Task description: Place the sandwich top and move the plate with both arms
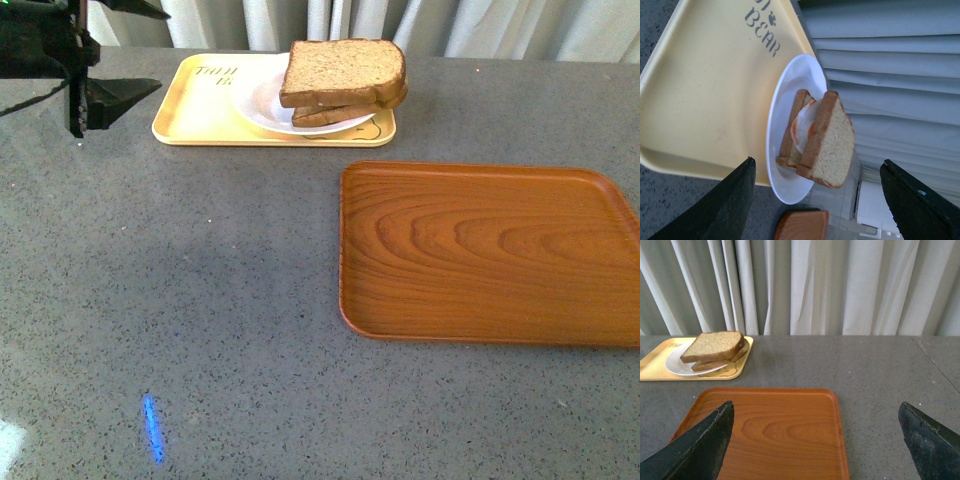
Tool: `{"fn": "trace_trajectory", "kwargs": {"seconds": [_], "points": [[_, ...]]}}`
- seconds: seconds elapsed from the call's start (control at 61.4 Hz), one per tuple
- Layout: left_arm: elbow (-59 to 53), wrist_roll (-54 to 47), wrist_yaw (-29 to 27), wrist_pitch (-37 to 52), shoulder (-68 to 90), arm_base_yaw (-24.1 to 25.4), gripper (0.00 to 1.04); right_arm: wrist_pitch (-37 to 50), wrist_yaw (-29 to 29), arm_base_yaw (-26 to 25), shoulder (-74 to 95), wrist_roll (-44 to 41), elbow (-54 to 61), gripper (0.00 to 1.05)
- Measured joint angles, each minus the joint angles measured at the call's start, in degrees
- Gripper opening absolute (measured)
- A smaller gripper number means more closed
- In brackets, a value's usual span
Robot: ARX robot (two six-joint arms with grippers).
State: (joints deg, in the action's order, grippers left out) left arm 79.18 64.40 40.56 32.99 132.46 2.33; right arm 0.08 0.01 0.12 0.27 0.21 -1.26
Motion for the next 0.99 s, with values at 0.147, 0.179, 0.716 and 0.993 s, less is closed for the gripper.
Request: {"fn": "trace_trajectory", "kwargs": {"seconds": [0.147, 0.179, 0.716, 0.993], "points": [[-9.0, -0.2, 0.0, 4.8, -8.3, 0.6, 0.95, 0.0, 0.0, 0.0, 0.0, 0.0, 0.0, 0.96], [-10.7, -0.3, 0.0, 5.4, -10.1, 0.6, 0.95, 0.0, 0.0, 0.0, 0.0, 0.0, 0.0, 0.96], [-49.3, -57.0, -37.4, 34.1, -35.8, 1.1, 0.43, 0.0, 0.0, 0.0, 0.0, 0.0, 0.0, 0.96], [-62.6, -63.2, -40.4, 34.0, -48.4, -2.2, 0.02, 0.0, 0.0, 0.0, 0.0, 0.0, 0.0, 0.96]]}}
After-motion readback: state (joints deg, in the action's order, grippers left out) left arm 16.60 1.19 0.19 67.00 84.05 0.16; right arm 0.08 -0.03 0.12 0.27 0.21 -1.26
